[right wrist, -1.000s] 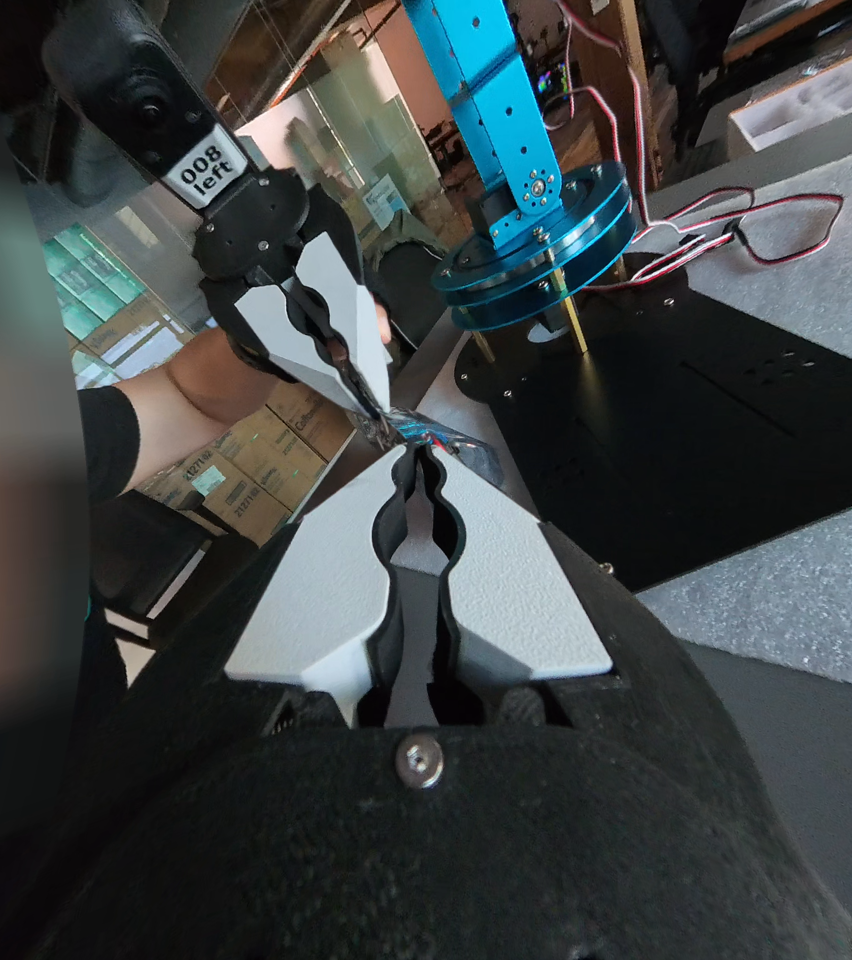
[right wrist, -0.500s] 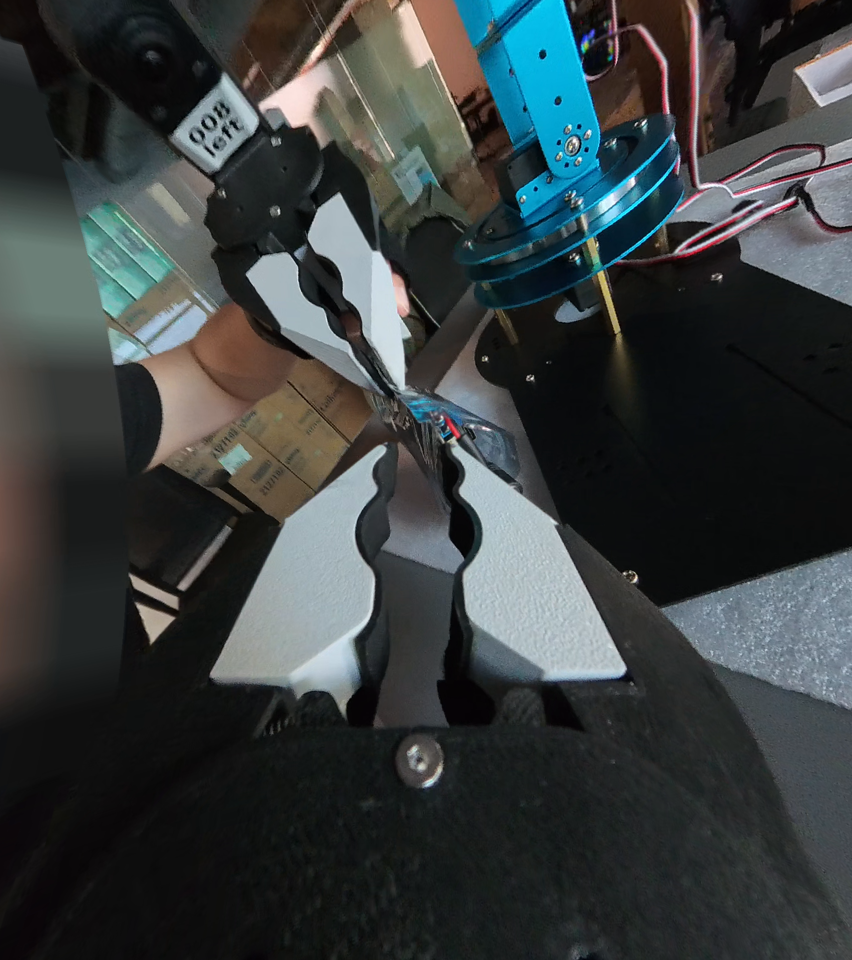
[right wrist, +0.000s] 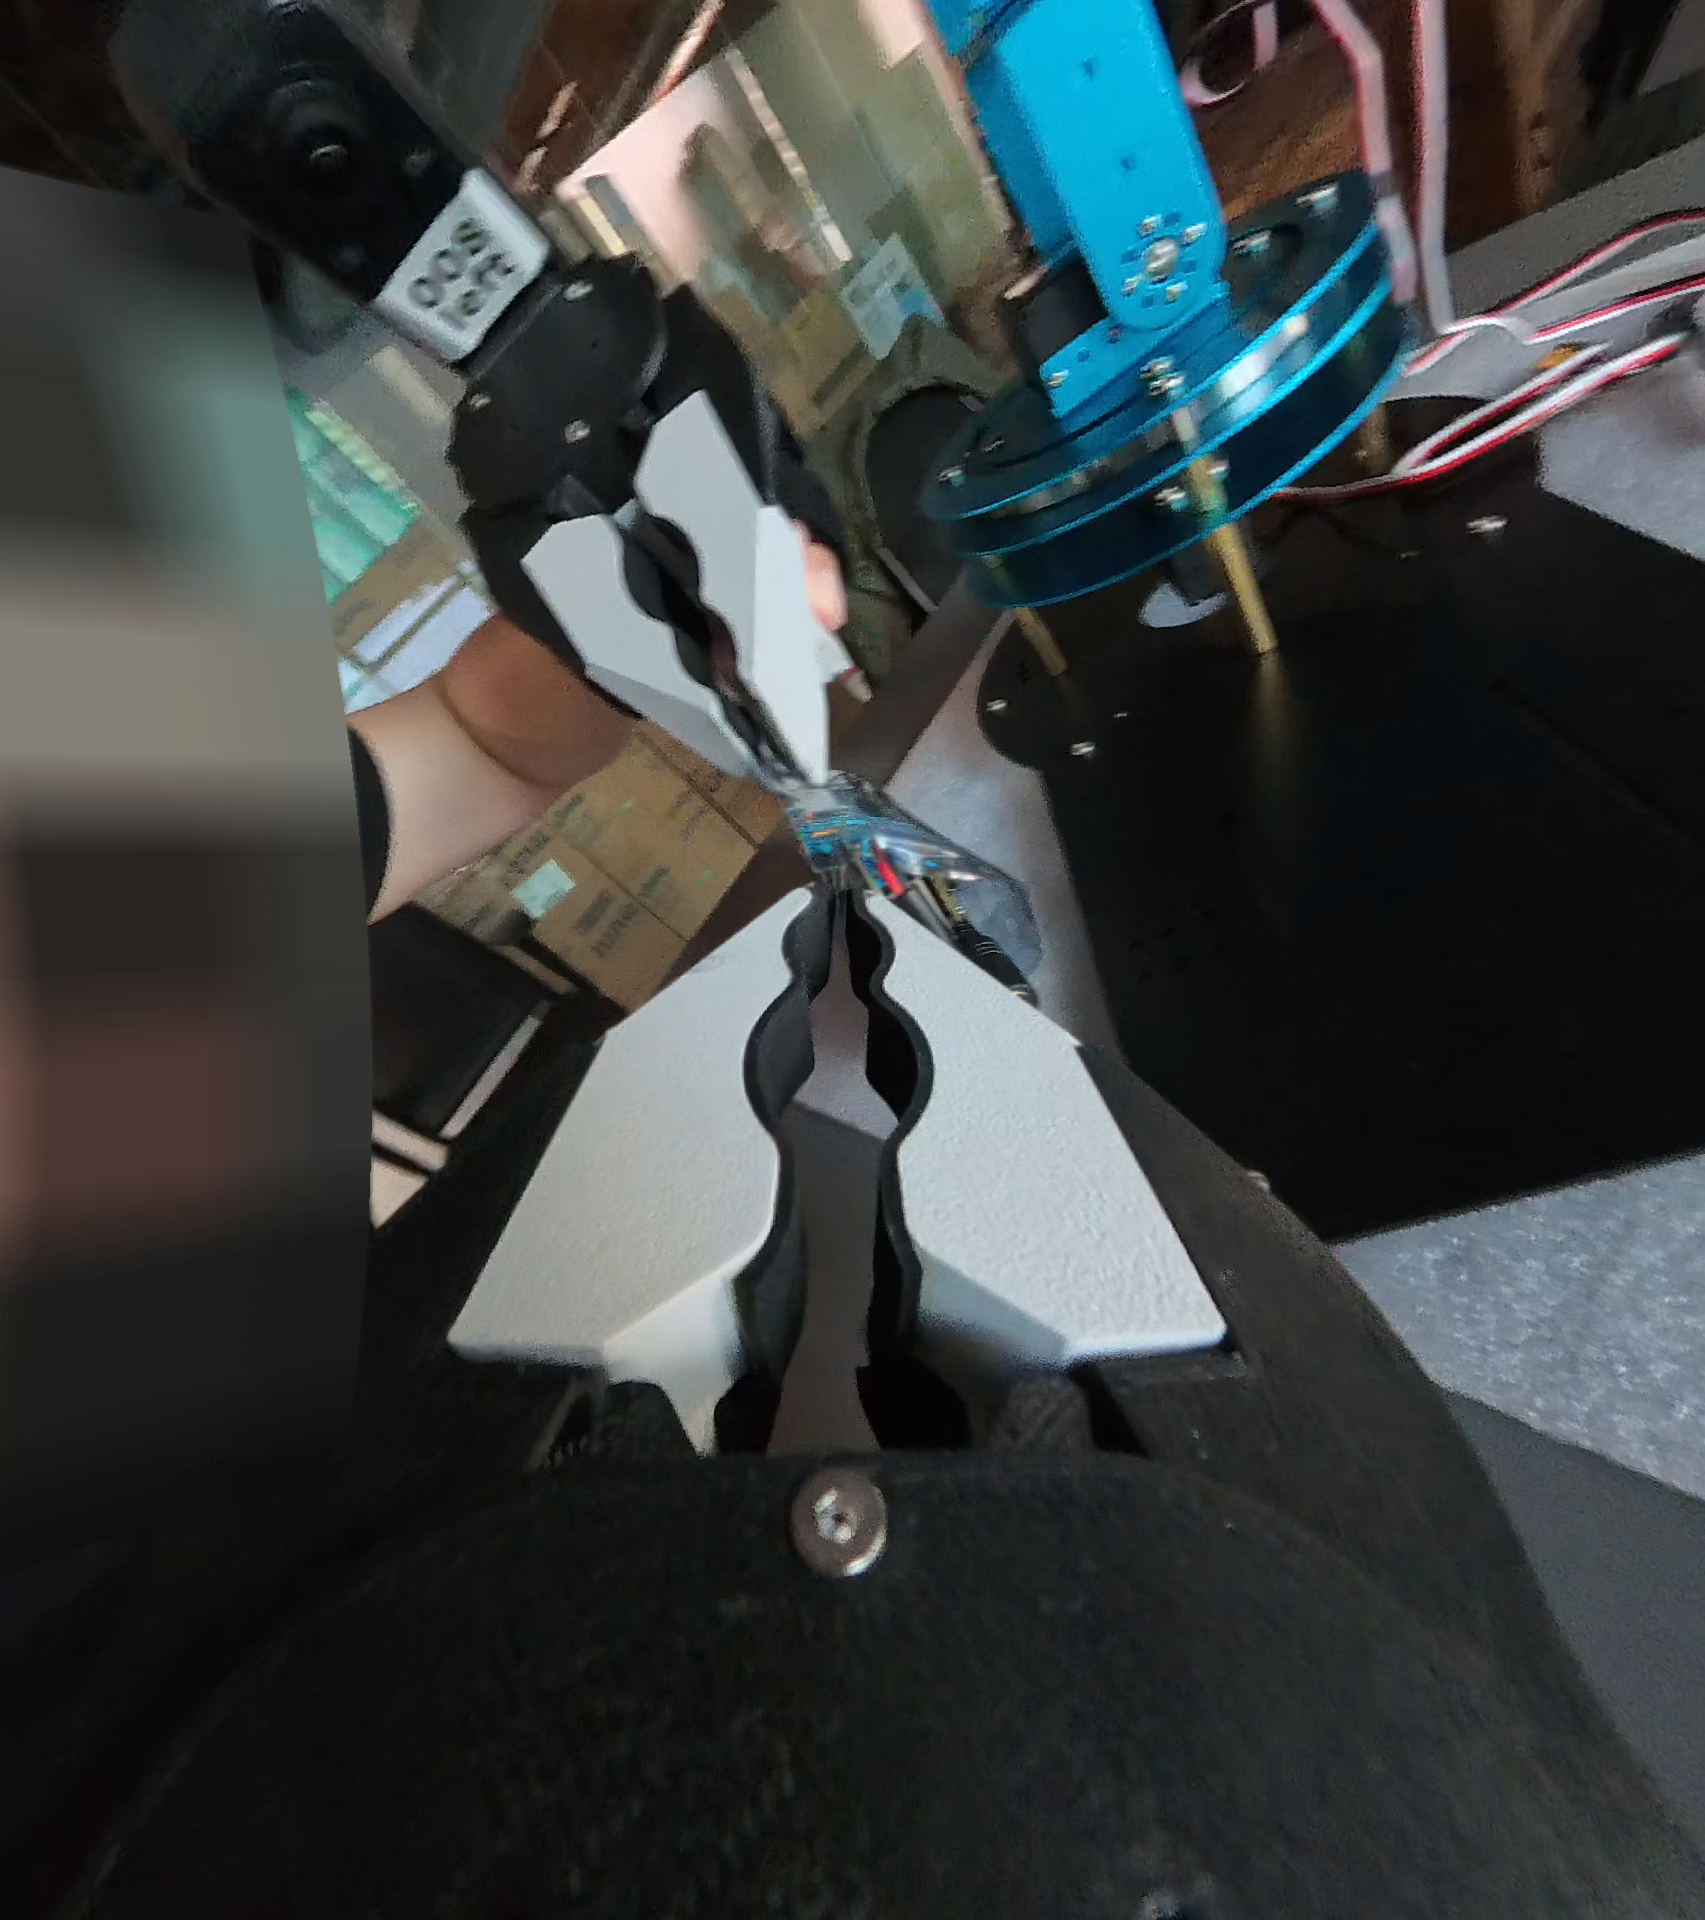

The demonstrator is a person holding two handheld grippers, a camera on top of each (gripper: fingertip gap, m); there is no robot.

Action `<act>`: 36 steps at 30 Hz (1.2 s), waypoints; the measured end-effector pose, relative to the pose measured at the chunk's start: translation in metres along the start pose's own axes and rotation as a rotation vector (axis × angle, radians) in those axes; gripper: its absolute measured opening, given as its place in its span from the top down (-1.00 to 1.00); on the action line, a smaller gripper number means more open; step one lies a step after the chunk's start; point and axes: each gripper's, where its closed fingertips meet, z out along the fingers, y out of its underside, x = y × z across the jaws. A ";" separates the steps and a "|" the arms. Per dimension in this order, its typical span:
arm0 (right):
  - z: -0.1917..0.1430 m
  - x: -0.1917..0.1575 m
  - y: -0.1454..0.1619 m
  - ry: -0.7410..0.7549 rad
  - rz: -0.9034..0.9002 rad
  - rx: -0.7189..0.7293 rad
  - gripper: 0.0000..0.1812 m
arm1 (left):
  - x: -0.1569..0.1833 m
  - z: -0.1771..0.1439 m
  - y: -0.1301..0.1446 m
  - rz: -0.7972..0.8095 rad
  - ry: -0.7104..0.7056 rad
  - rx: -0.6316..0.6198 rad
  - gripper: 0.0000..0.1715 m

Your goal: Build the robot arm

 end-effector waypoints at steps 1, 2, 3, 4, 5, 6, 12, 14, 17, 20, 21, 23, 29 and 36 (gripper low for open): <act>0.000 -0.005 0.002 -0.045 0.023 -0.013 1.00 | 0.002 -0.001 0.000 -0.009 0.015 0.000 1.00; -0.001 -0.007 0.004 -0.078 0.074 -0.025 1.00 | 0.004 -0.001 -0.001 -0.018 0.031 0.003 1.00; -0.002 -0.007 0.005 -0.102 0.120 -0.031 1.00 | 0.006 0.000 -0.001 -0.023 0.038 0.010 1.00; -0.003 -0.005 0.005 -0.102 0.133 -0.026 1.00 | 0.006 0.000 -0.002 -0.024 0.036 0.017 1.00; -0.003 -0.003 0.006 -0.089 0.132 -0.022 1.00 | 0.007 0.001 -0.002 -0.021 0.035 0.016 1.00; -0.003 -0.003 0.006 -0.091 0.134 -0.028 1.00 | 0.007 0.001 -0.002 -0.017 0.032 0.013 1.00; 0.002 -0.005 0.018 -0.081 0.097 -0.119 0.86 | 0.008 0.003 -0.004 -0.017 0.033 0.016 1.00; 0.003 -0.010 0.016 -0.101 0.085 -0.098 0.85 | 0.004 0.002 -0.004 -0.017 0.014 0.018 1.00; 0.003 -0.011 0.009 -0.096 0.064 -0.051 0.83 | 0.002 0.001 -0.004 -0.029 0.006 0.025 1.00; 0.002 -0.009 -0.003 -0.080 0.096 0.047 0.89 | 0.002 0.001 -0.004 -0.043 0.013 0.031 1.00; 0.002 -0.007 -0.006 -0.067 0.105 0.075 0.95 | 0.003 0.001 -0.004 -0.044 0.015 0.033 1.00; 0.004 -0.007 -0.002 -0.061 0.102 0.072 0.99 | 0.001 0.001 -0.003 -0.038 0.001 0.019 1.00; 0.000 -0.006 -0.006 -0.094 0.148 0.094 0.99 | -0.001 0.007 -0.013 0.061 -0.066 0.002 0.95; -0.005 0.000 -0.003 -0.052 0.136 0.074 1.00 | -0.006 0.016 -0.023 -0.017 -0.020 0.008 1.00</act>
